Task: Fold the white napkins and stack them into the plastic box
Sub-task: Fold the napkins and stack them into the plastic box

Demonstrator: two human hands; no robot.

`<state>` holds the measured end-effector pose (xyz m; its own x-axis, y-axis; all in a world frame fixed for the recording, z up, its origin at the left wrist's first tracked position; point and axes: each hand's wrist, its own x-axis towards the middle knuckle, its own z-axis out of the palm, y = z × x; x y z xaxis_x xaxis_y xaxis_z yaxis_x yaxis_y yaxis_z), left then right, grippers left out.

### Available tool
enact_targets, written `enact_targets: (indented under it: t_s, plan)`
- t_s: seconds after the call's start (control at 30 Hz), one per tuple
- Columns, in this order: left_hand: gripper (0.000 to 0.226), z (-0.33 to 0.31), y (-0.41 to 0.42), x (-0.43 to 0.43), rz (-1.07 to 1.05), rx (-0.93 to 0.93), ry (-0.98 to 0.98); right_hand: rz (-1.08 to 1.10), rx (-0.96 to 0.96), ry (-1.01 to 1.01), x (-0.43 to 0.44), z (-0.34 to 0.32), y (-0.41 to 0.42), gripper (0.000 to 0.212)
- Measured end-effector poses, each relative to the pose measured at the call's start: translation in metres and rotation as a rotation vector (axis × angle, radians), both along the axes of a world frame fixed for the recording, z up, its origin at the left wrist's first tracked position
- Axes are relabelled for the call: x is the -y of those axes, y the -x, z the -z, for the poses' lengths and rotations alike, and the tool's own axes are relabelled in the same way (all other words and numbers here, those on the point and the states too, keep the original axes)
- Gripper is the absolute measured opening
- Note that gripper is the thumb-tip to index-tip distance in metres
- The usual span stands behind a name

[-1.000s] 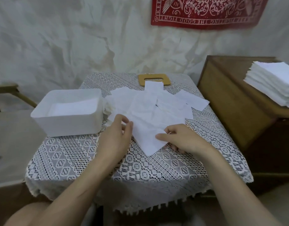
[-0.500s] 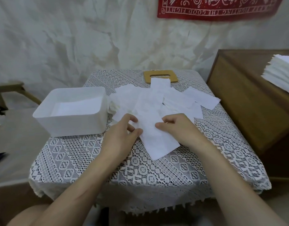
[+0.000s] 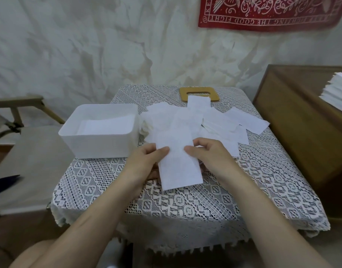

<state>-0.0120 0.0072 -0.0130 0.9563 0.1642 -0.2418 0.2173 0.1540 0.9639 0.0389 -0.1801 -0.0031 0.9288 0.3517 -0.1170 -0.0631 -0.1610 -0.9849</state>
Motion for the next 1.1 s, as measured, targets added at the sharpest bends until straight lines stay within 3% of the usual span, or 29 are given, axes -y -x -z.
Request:
enact_targets:
  t_s: [0.27,0.53,0.8,0.93,1.1]
  plan:
    - [0.013,0.006,0.004,-0.023,-0.037,0.021,-0.219,-0.005,0.081,0.213,-0.013,0.007,-0.005,0.015]
    - [0.012,0.008,0.008,-0.041,-0.035,0.001,-0.302,-0.001,0.14,0.327,-0.027,0.014,-0.011,0.017]
    - [0.015,0.01,0.013,-0.047,-0.031,0.028,-0.376,0.236,0.323,0.682,-0.014,0.013,-0.033,0.008]
    - [0.016,0.015,0.006,-0.047,-0.008,0.046,-0.435,0.258,0.381,0.856,-0.01,0.015,-0.044,0.033]
    - [0.019,0.013,0.001,-0.041,0.001,0.079,-0.515,0.266,0.424,0.881,-0.017,0.019,-0.054,0.035]
